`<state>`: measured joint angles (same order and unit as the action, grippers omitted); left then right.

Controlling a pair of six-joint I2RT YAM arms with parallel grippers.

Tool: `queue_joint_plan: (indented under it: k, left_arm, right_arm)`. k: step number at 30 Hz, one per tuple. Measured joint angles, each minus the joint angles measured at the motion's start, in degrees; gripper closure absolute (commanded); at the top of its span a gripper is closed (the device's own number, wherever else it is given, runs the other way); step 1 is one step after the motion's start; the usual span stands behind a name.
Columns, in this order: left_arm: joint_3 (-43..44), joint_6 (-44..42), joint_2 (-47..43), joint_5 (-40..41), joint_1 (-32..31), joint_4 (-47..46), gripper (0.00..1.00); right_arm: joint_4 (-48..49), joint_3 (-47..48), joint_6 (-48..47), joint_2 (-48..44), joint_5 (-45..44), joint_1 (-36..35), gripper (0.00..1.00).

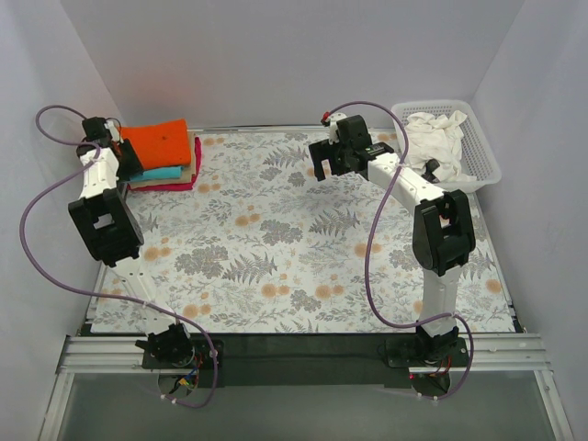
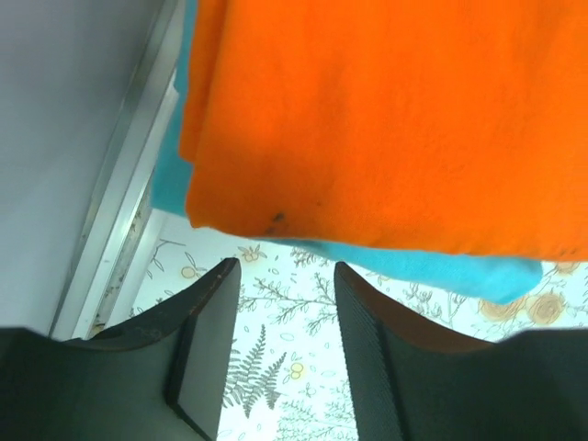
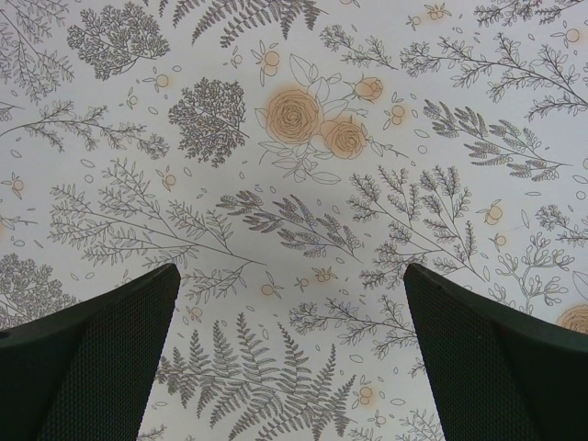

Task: Fold and stack the t-shirts
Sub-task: Neatly place the folded tshirt to the corner

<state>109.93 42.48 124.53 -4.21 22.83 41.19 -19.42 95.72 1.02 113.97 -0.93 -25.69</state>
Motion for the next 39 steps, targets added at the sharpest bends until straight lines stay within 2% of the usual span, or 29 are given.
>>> queue_joint_plan:
  k: [4, 11, 15, 18, 22, 33, 39]
  left_arm:
    - [2.16, 1.20, -0.07, 0.83, 0.02, -0.50, 0.66]
    - [13.16, 0.76, 2.29, 2.43, 0.57, -2.03, 0.68]
    - [18.34, 0.17, 5.35, 2.36, 1.27, -2.16, 0.56]
    - [18.23, -0.17, 5.77, -0.13, 1.53, -0.85, 0.49]
    - [16.22, -0.76, 5.46, -3.78, 1.81, -0.87, 0.49]
    - [8.90, -1.86, 5.18, -0.90, 1.73, 0.72, 0.58]
    - [8.28, -2.38, 5.18, 0.79, 1.73, 0.42, 0.67]
  right_arm:
    - [0.00, -0.02, 0.00, 0.00, 0.04, 0.00, 0.02]
    - [0.31, -1.49, 0.00, -0.15, 0.04, 0.00, 0.02]
    - [0.07, -1.90, -0.70, -0.15, 0.02, 0.00, 0.02]
    - [0.17, -1.90, -1.33, -0.26, 0.04, 0.00, 0.02]
    - [0.15, -1.90, -1.70, -0.26, 0.04, 0.00, 0.02]
    - [0.22, -2.62, -2.38, -0.26, 0.00, 0.00, 0.02]
    - [0.26, -2.71, -2.49, -0.26, 0.00, 0.00, 0.02]
